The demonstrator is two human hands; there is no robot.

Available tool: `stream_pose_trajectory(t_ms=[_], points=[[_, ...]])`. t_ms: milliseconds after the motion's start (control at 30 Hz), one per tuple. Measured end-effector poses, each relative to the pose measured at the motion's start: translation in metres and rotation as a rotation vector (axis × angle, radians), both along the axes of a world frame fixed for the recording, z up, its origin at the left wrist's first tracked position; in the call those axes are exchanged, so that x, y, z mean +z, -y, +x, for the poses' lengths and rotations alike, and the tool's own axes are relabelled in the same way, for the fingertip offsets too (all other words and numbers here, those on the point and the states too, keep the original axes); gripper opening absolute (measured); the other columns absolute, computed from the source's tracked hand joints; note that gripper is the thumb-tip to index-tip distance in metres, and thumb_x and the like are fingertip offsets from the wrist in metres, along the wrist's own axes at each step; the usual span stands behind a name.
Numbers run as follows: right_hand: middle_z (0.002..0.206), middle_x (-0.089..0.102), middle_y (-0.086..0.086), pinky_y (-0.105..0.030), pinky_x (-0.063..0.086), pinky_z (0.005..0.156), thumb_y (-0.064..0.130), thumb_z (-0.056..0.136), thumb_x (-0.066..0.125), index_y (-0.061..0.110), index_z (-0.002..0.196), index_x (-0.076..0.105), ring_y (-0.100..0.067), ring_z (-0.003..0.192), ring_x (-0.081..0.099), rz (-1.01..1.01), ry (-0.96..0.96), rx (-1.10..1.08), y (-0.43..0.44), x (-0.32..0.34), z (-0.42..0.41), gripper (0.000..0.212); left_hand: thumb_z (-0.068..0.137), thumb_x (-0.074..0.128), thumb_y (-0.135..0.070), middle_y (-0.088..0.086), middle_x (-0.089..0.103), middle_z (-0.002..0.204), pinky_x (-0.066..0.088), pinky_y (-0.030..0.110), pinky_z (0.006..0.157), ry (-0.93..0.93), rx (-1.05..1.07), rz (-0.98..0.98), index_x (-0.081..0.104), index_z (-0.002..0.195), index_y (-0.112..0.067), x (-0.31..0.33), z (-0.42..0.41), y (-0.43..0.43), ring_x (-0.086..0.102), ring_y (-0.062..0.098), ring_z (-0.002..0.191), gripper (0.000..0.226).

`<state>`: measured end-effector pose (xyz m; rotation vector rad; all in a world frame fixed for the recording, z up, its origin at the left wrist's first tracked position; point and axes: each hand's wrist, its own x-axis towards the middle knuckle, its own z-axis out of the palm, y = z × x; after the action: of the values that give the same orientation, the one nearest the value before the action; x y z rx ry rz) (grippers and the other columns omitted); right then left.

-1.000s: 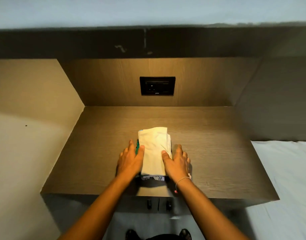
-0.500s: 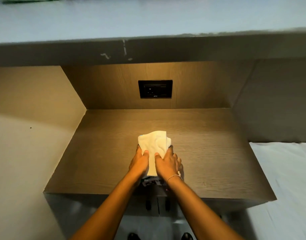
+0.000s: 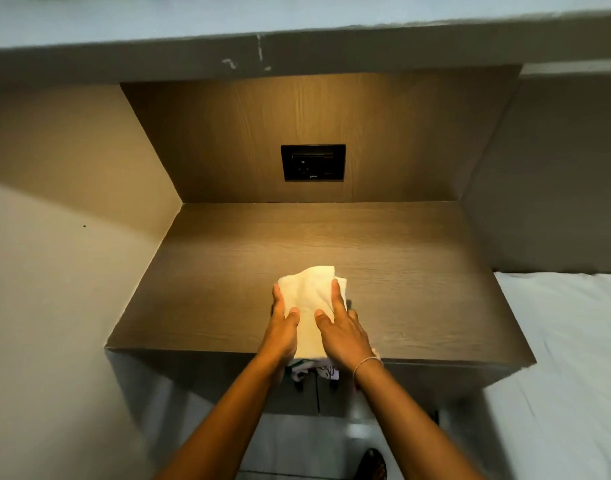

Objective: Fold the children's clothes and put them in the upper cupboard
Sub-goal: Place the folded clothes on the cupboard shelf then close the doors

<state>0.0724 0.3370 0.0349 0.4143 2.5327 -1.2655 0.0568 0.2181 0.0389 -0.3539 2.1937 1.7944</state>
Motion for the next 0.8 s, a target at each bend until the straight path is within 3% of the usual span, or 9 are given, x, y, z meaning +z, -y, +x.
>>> stream_pose_trajectory(t_ms=[167, 300, 400, 500, 600, 733, 800], points=[[0.158, 0.025, -0.008, -0.045, 0.031, 0.112, 0.041, 0.099, 0.041, 0.049, 0.149, 0.001, -0.030, 0.139, 0.033, -0.148, -0.073, -0.060, 0.009, 0.014, 0.032, 0.065, 0.106, 0.031, -0.027, 0.005, 0.030, 0.153, 0.054, 0.052, 0.091, -0.050, -0.066, 0.014, -0.012, 0.146, -0.053, 0.011, 0.032, 0.013, 0.060, 0.029, 0.110, 0.063], [0.147, 0.036, -0.009, -0.045, 0.039, 0.106, 0.042, 0.098, 0.042, 0.055, 0.146, 0.002, -0.029, 0.128, 0.044, -0.132, -0.269, -0.108, 0.017, 0.050, 0.065, 0.064, 0.106, 0.033, -0.032, -0.006, 0.041, 0.141, 0.056, 0.050, 0.090, -0.204, -0.095, 0.154, -0.001, 0.139, -0.065, 0.050, 0.062, 0.019, 0.063, 0.021, 0.108, 0.058], [0.138, 0.041, -0.006, -0.037, 0.043, 0.097, 0.045, 0.098, 0.041, 0.061, 0.142, 0.000, -0.024, 0.118, 0.050, -0.081, -0.438, -0.135, 0.012, 0.093, 0.085, 0.063, 0.105, 0.035, -0.034, -0.011, 0.039, 0.145, 0.053, 0.050, 0.095, -0.328, -0.148, 0.197, 0.002, 0.130, -0.074, 0.097, 0.079, 0.015, 0.059, 0.018, 0.114, 0.057], [0.146, 0.036, 0.006, -0.025, 0.049, 0.089, 0.045, 0.098, 0.042, 0.065, 0.140, 0.001, -0.011, 0.117, 0.050, -0.100, -0.626, -0.137, -0.002, 0.148, 0.106, 0.062, 0.103, 0.034, -0.040, -0.019, 0.035, 0.144, 0.056, 0.045, 0.091, -0.445, -0.218, 0.220, 0.001, 0.118, -0.083, 0.152, 0.094, 0.004, 0.059, 0.015, 0.112, 0.056], [0.136, 0.038, 0.013, -0.012, 0.045, 0.077, 0.047, 0.097, 0.044, 0.073, 0.134, 0.002, -0.003, 0.112, 0.051, -0.071, -0.777, -0.145, -0.019, 0.212, 0.128, 0.061, 0.101, 0.033, -0.045, -0.020, 0.036, 0.144, 0.056, 0.045, 0.091, -0.566, -0.278, 0.282, 0.002, 0.113, -0.088, 0.209, 0.107, -0.011, 0.059, 0.012, 0.111, 0.054], [0.139, 0.033, 0.024, -0.024, 0.033, 0.098, 0.046, 0.094, 0.048, 0.068, 0.138, 0.005, 0.002, 0.126, 0.036, 0.037, -0.958, -0.147, -0.046, 0.286, 0.142, 0.065, 0.104, 0.033, -0.037, -0.024, 0.031, 0.152, 0.045, 0.046, 0.106, -0.728, -0.326, 0.390, 0.011, 0.113, -0.089, 0.275, 0.110, -0.037, 0.049, 0.011, 0.129, 0.057], [0.143, 0.027, 0.032, -0.027, 0.029, 0.106, 0.044, 0.095, 0.049, 0.065, 0.140, 0.008, 0.002, 0.136, 0.026, 0.048, -1.020, -0.140, -0.060, 0.316, 0.140, 0.065, 0.105, 0.033, -0.031, -0.029, 0.023, 0.154, 0.035, 0.038, 0.113, -0.805, -0.341, 0.423, 0.014, 0.117, -0.085, 0.302, 0.103, -0.054, 0.039, 0.006, 0.137, 0.058]])
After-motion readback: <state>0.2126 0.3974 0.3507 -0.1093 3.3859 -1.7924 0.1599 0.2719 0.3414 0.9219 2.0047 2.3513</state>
